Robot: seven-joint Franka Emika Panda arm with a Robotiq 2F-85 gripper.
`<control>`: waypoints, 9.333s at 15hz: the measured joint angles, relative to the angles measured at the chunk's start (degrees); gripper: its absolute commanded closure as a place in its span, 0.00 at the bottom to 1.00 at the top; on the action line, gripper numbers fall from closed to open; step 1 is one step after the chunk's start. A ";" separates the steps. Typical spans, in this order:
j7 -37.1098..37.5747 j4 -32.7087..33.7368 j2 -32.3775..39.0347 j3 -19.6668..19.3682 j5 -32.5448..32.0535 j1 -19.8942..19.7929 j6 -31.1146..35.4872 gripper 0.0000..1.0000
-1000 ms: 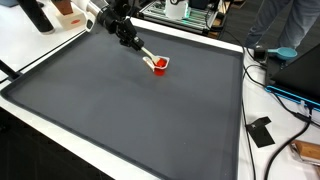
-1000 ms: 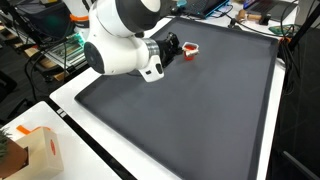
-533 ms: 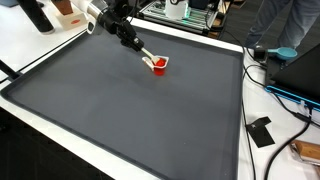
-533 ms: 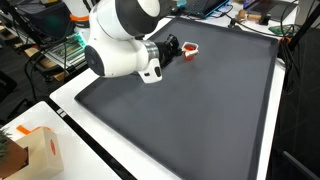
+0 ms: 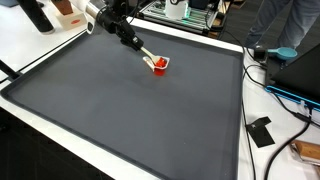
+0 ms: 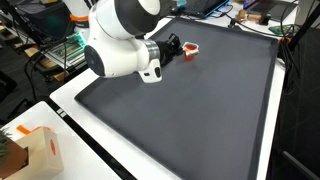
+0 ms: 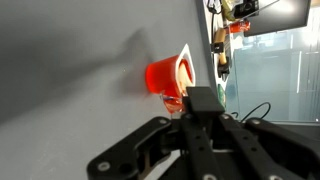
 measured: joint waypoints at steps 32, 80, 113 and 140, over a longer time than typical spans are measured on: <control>9.88 6.79 -9.31 -1.33 -0.01 -0.36 -10.48 0.97; 30.20 17.42 -19.65 6.03 -50.95 10.60 10.97 0.97; 57.93 7.66 -23.69 15.76 -94.56 23.98 20.66 0.97; 98.30 8.17 -10.77 17.29 -122.76 34.22 11.49 0.97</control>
